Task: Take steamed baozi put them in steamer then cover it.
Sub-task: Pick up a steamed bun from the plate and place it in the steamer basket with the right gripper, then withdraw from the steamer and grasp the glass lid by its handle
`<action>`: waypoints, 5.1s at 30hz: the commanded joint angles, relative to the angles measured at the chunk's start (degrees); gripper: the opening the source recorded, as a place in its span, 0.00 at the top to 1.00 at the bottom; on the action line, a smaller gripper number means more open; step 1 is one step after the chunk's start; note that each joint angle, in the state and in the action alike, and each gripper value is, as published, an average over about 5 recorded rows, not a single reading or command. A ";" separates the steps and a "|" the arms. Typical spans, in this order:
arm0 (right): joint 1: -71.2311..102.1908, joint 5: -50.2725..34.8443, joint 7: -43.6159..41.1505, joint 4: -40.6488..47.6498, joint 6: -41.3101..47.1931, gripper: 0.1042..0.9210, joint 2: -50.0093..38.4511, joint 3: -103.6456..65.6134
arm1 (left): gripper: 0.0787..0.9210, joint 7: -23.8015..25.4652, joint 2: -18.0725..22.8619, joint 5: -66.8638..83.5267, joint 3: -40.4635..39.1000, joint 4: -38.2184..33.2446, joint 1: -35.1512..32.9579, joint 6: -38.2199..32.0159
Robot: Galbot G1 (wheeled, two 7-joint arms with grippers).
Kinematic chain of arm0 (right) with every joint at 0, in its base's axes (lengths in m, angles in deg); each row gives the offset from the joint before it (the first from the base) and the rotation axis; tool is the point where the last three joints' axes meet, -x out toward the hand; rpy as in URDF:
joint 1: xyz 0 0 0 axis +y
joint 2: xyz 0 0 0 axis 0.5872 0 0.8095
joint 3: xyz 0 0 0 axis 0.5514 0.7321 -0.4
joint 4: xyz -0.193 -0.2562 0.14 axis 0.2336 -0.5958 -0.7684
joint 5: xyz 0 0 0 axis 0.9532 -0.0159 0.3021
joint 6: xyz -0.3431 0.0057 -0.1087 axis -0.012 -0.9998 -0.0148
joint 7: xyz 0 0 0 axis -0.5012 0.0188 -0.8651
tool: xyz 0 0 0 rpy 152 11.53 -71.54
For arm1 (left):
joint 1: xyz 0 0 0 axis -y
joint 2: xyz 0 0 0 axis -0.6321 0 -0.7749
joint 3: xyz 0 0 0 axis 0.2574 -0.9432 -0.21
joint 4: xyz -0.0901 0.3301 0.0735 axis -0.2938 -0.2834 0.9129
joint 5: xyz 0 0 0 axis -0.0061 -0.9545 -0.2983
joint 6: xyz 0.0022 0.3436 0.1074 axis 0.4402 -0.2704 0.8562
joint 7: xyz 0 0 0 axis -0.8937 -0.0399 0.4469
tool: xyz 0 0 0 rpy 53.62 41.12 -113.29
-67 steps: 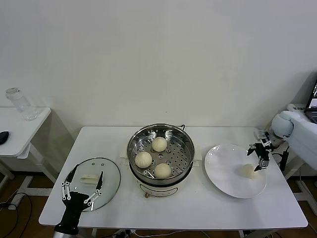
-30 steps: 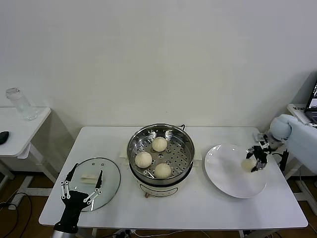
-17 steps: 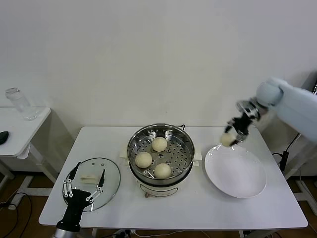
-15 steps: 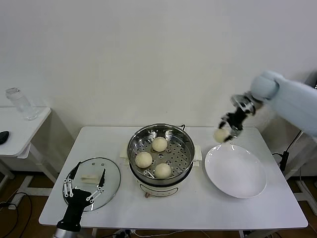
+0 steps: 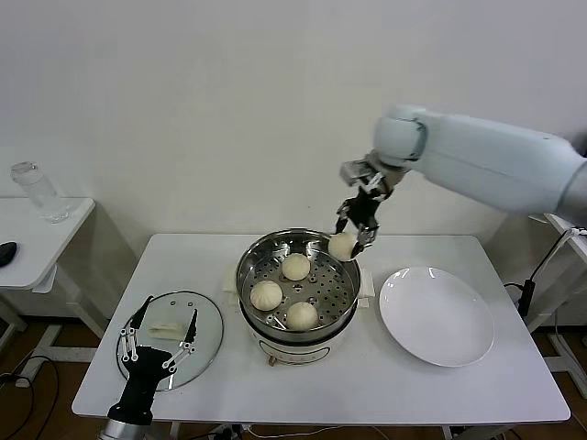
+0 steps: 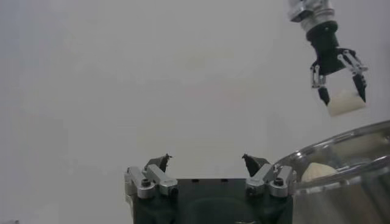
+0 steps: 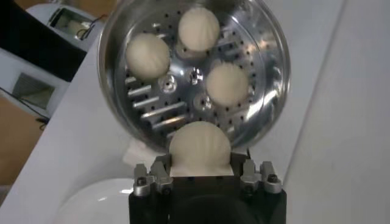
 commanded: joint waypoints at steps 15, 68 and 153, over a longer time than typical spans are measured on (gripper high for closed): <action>5.63 4.82 0.70 1.19 0.51 0.32 8.06 4.03 | 0.12 -0.24 0.19 0.11 0.70 0.17 -0.01 -0.12; 73.70 -0.82 88.74 -21.50 -26.17 0.12 -21.35 -78.00 | 0.12 -6.89 -1.77 -25.85 2.99 1.42 2.65 6.87; 119.03 9.67 84.63 -30.31 -30.64 0.12 -1.23 -109.39 | 0.22 -17.50 -2.23 -66.45 -1.14 34.89 23.58 21.92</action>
